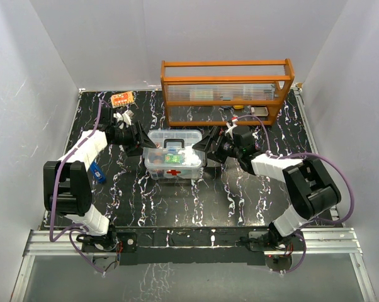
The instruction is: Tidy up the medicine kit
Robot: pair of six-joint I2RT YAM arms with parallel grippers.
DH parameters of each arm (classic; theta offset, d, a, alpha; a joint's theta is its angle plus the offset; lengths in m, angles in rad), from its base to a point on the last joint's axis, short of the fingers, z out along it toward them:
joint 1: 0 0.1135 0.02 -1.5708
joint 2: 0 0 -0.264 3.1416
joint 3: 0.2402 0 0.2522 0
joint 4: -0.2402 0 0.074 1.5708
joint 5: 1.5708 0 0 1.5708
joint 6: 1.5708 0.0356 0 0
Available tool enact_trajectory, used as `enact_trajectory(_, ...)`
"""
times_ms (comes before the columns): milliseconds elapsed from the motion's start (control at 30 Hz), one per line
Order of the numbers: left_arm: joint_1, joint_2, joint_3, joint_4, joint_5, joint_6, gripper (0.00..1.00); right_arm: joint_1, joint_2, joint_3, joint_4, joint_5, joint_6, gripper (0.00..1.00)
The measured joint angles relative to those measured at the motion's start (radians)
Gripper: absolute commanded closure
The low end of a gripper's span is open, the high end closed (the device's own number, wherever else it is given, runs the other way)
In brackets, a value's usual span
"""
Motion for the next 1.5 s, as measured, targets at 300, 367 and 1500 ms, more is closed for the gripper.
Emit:
enact_trajectory(300,0.0,0.001,-0.021,0.032,0.04,-0.011,0.45,-0.011,0.05,-0.014,0.102,-0.071,0.052,0.07)
enact_trajectory(367,0.0,0.001,-0.022,0.034,0.043,-0.013,0.45,-0.011,0.051,-0.016,0.106,-0.073,0.059,0.13)
enact_trajectory(1500,0.0,0.006,-0.026,0.048,0.062,-0.019,0.46,0.015,-0.121,0.063,-0.266,0.119,-0.063,0.33)
